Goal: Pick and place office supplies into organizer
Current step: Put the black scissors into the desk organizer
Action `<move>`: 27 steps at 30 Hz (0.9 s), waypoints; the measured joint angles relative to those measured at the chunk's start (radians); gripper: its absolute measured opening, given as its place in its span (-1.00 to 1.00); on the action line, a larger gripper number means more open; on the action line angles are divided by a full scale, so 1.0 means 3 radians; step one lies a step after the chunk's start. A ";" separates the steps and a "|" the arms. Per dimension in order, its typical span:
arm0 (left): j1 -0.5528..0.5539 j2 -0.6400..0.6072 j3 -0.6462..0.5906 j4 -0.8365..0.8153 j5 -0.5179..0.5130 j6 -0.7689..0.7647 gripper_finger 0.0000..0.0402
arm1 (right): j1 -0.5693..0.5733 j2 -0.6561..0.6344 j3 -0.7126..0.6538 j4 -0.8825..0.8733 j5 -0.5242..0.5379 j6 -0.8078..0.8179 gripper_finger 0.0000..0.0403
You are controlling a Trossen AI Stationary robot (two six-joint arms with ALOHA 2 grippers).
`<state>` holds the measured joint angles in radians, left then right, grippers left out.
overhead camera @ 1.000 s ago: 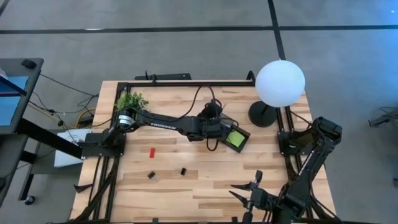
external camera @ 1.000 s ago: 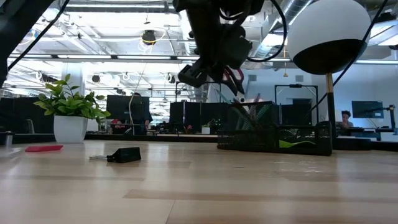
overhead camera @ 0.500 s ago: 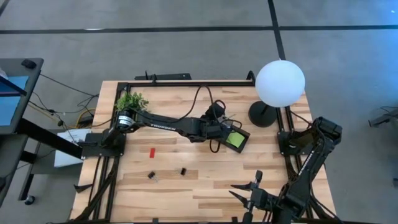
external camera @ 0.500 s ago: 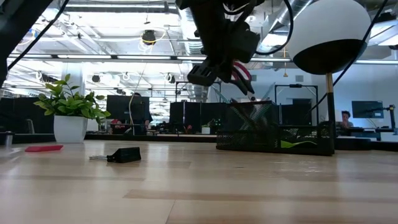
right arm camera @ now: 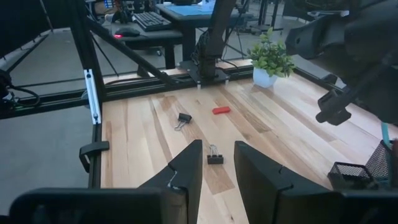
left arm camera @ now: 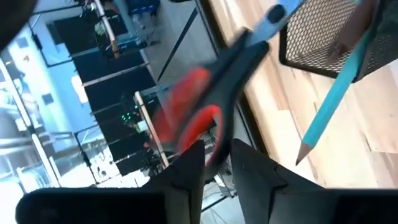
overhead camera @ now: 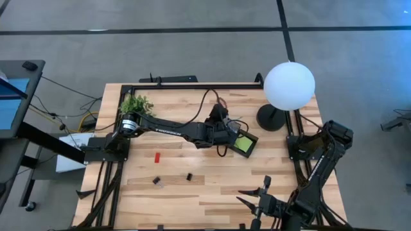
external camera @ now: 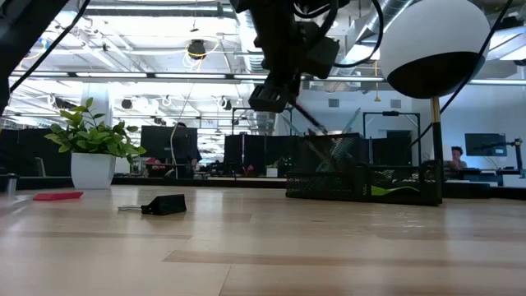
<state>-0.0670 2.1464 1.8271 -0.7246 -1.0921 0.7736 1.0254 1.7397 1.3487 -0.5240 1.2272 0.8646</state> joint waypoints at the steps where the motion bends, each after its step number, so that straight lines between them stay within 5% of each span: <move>1: -0.0003 0.0000 0.0000 0.0001 -0.0035 -0.0033 -0.61 | 0.0001 0.0000 0.0000 0.0000 -0.0001 0.0000 -0.56; 13: -0.0286 0.0000 0.0000 -0.0171 -0.0061 -0.0644 -0.56 | -0.0001 -0.0001 0.0000 0.0000 -0.0001 0.0001 -0.56; 21: -0.0569 -0.0001 0.0000 -0.0481 -0.0322 -0.1832 -0.63 | 0.0010 -0.0001 0.0000 0.0001 -0.0020 0.0142 -0.56; 27: -0.0554 -0.0095 0.0374 -0.2044 -0.0320 -0.3255 -0.78 | 0.0045 0.0022 -0.0001 0.0025 -0.0115 0.0154 -0.56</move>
<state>-0.2333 2.1179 1.9393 -1.3378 -1.1881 -0.2030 1.0389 1.7463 1.3484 -0.5164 1.1927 0.9109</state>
